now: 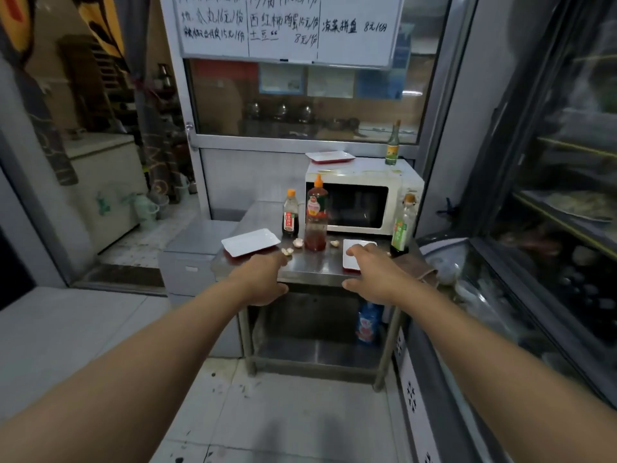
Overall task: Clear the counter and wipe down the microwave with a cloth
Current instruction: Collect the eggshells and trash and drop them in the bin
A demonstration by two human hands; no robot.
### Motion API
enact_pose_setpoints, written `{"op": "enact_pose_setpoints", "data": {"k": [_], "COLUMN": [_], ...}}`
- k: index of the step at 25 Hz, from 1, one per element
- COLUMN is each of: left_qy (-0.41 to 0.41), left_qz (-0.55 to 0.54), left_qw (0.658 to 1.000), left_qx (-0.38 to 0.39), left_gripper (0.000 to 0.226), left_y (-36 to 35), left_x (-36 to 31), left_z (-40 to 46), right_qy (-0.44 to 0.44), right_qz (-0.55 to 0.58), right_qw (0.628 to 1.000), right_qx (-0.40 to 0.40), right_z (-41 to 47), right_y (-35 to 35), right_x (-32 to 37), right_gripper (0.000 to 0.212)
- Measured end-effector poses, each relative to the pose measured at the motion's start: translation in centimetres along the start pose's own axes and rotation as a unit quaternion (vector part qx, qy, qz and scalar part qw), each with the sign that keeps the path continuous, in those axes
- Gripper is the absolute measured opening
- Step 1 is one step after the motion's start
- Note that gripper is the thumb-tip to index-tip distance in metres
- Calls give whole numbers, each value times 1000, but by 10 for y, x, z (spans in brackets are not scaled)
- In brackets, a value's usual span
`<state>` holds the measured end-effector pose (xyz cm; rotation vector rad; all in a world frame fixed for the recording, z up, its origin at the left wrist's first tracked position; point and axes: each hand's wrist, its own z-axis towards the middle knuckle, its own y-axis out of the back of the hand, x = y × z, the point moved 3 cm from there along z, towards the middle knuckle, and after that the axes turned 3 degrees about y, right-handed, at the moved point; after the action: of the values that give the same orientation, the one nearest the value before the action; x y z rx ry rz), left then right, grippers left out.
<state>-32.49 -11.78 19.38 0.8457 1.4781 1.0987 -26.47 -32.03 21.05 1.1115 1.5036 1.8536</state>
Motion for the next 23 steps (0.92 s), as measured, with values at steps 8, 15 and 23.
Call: {"op": "enact_pose_setpoints", "data": {"k": [8, 15, 23], "left_qy": [52, 59, 50], "left_qz": [-3, 2, 4], "left_qw": [999, 998, 997], "left_qx": [3, 18, 65], "left_gripper": [57, 55, 55], "left_y": [-27, -43, -69], "left_x": [-13, 25, 101], "left_z": [109, 196, 317], "right_qy": [37, 26, -34], "right_qz": [26, 49, 57], "right_qw": [999, 997, 996], "right_qx": [28, 48, 55], "right_z": [109, 193, 309], "right_y": [-6, -37, -93], "right_x": [-64, -83, -94], "right_gripper": [59, 62, 62]}}
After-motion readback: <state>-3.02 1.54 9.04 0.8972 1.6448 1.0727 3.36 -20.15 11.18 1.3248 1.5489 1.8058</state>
